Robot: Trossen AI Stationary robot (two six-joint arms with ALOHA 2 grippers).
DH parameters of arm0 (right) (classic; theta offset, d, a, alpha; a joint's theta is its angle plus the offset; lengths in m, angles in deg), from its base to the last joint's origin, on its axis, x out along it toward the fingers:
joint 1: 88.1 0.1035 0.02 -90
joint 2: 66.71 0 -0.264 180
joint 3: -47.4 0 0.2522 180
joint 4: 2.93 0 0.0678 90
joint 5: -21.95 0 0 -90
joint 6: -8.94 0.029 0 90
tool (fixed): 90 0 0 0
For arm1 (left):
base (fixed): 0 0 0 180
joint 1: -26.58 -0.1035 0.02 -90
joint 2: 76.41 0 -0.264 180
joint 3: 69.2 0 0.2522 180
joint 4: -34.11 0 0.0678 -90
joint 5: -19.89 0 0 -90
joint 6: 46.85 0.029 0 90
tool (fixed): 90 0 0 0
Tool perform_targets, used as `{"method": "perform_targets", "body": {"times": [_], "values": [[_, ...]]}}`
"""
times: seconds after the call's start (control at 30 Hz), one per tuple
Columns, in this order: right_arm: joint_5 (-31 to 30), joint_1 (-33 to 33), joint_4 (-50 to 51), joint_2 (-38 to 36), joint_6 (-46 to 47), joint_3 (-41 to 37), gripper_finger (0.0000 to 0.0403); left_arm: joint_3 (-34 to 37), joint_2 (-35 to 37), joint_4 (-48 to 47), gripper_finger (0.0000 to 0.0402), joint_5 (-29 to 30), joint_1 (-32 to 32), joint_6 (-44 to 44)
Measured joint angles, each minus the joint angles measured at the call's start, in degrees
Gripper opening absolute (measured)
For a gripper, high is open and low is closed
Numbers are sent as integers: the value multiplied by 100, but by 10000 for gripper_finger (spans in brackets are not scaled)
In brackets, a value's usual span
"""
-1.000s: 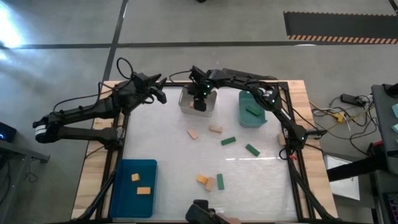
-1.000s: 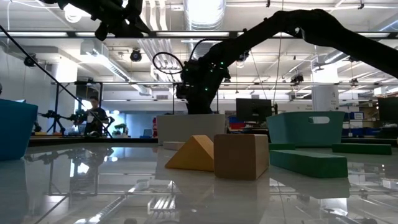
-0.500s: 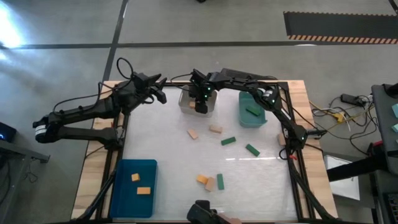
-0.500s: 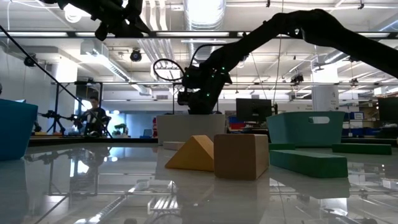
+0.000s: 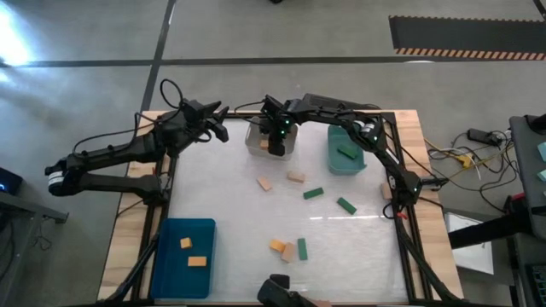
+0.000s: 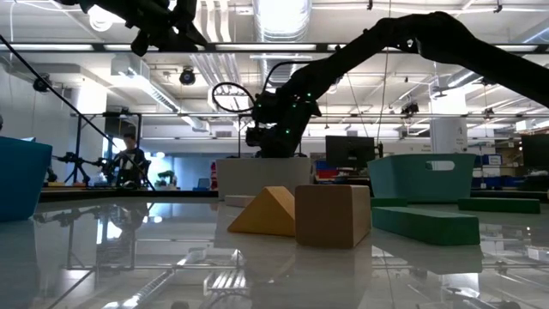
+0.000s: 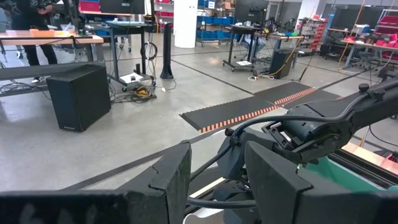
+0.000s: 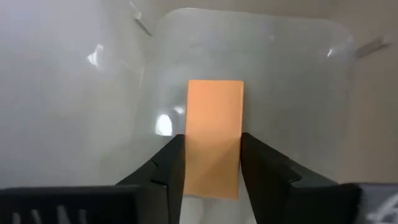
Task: Sort & place blocks by color
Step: Put the yellow block into the blue bin
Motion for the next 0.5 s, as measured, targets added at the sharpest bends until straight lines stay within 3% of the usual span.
{"method": "perform_targets", "body": {"times": [0.5], "values": [[-70,-49,129,20,76,359,77,0,0,0,136,-2,0,-2]]}}
